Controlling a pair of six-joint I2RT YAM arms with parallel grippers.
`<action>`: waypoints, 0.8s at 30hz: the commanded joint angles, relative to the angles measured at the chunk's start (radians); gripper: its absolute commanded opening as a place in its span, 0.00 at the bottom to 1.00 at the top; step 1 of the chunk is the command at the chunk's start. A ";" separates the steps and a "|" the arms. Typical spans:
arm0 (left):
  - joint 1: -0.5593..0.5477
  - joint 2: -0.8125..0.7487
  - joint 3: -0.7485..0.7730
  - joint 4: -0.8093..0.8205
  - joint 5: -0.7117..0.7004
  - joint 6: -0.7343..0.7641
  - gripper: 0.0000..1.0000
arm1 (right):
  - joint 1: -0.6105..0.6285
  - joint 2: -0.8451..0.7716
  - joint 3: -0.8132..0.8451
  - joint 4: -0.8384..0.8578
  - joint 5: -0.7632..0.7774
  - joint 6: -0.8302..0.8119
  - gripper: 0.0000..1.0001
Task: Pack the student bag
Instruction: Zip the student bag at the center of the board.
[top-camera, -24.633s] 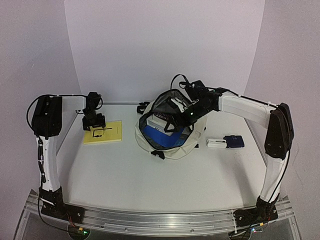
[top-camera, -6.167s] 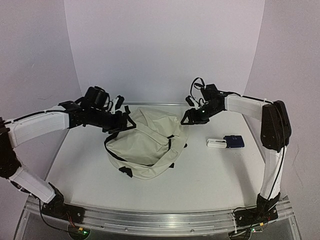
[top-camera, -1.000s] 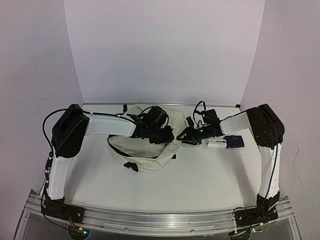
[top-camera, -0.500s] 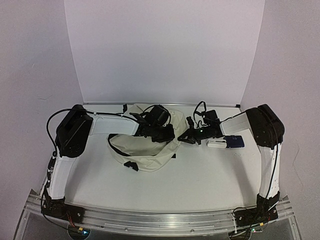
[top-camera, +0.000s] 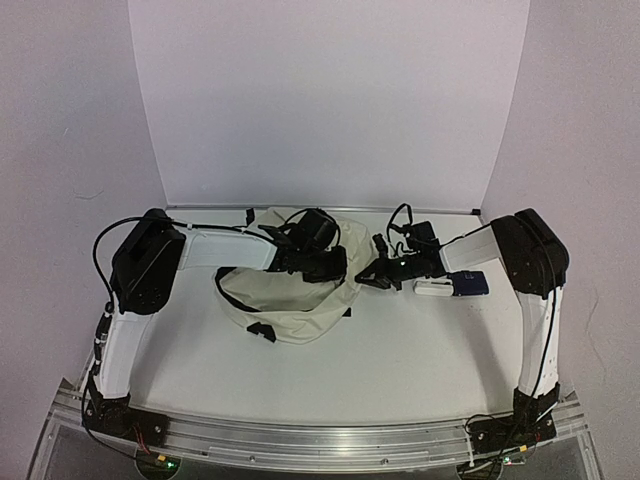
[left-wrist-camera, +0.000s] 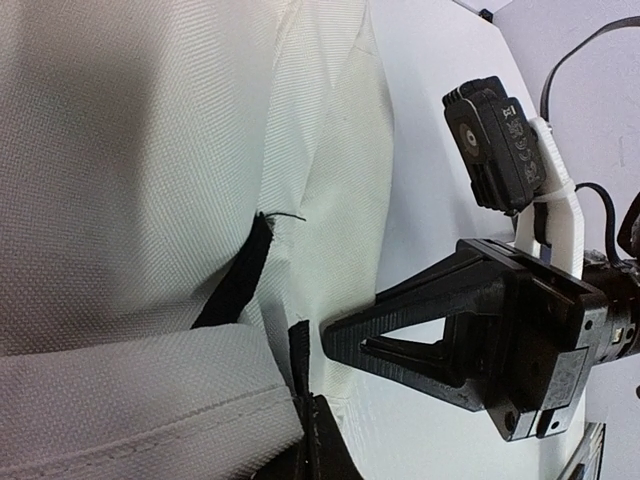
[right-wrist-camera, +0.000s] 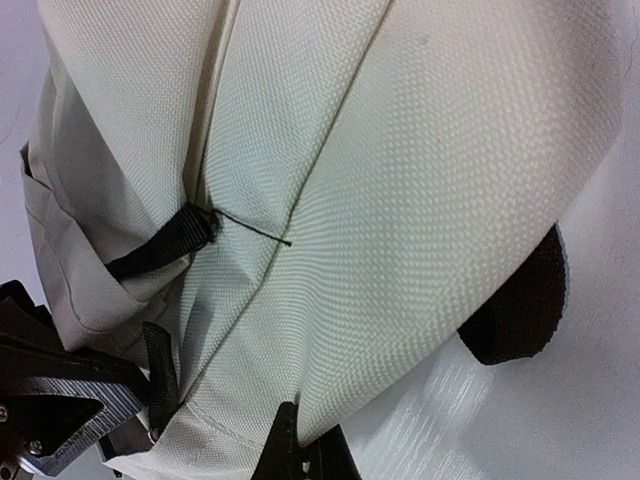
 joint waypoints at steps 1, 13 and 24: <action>0.016 -0.011 0.041 -0.009 -0.052 0.016 0.09 | 0.028 -0.041 -0.012 0.011 -0.051 -0.011 0.00; 0.017 0.104 0.164 -0.104 -0.016 0.035 0.22 | 0.029 -0.049 -0.017 0.013 -0.063 -0.006 0.00; 0.014 0.089 0.186 -0.194 -0.082 0.068 0.27 | 0.029 -0.043 -0.015 0.012 -0.045 -0.004 0.00</action>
